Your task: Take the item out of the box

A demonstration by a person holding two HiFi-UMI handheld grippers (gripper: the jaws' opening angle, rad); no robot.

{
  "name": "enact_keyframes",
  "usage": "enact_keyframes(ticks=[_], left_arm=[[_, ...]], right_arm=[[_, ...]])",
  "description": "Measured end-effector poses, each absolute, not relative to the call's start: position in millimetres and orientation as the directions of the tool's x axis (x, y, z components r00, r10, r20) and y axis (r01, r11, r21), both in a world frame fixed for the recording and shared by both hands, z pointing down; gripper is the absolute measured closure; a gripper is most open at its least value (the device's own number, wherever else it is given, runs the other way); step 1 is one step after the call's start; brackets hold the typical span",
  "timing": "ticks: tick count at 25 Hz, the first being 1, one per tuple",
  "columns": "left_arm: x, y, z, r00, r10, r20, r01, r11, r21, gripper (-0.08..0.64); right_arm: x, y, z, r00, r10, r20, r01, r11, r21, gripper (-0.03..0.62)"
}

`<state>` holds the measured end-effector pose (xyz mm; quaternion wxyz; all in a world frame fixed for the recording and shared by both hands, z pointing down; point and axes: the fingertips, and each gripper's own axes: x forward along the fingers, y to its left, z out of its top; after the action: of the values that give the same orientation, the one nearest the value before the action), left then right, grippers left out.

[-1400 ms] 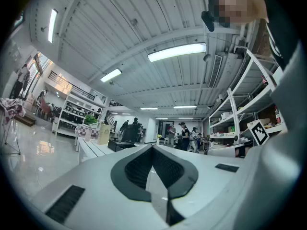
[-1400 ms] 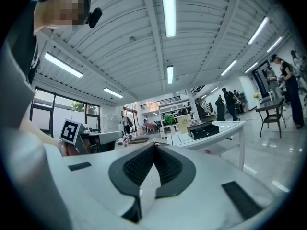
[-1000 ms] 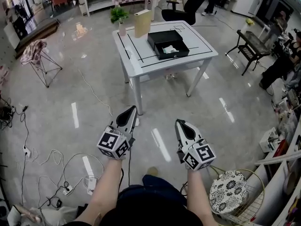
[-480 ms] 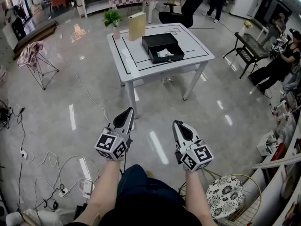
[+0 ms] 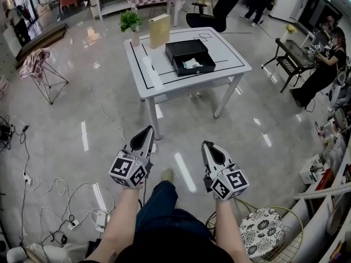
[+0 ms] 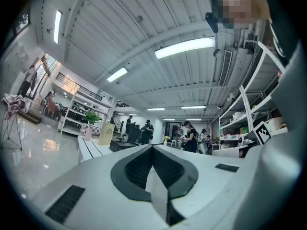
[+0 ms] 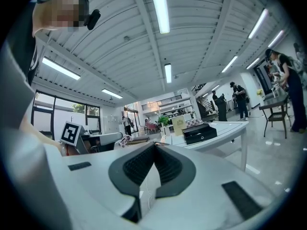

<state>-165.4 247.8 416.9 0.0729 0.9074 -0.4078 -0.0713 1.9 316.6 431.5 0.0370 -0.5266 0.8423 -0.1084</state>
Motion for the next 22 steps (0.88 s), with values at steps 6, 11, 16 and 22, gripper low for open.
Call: enact_keyframes(ticks=[6, 11, 16, 22], left_arm=[[-151, 216, 419, 0.657, -0.75, -0.07, -0.728, -0.656, 0.198, 0.557], [-135, 179, 419, 0.661, -0.747, -0.074, -0.723, -0.66, 0.202, 0.557], [-123, 139, 421, 0.652, -0.754, -0.077, -0.728, -0.652, 0.214, 0.557], [-108, 90, 415, 0.655, -0.752, -0.078, -0.726, -0.654, 0.213, 0.557]], right_arm=[[16, 287, 430, -0.44, -0.896, 0.054, -0.883, 0.421, -0.21, 0.592], [34, 251, 429, -0.429, -0.902, 0.042, -0.884, 0.41, -0.223, 0.592], [45, 213, 430, -0.435, -0.899, 0.047, -0.883, 0.415, -0.22, 0.592], [59, 166, 423, -0.428, -0.903, 0.042, -0.885, 0.41, -0.219, 0.592]])
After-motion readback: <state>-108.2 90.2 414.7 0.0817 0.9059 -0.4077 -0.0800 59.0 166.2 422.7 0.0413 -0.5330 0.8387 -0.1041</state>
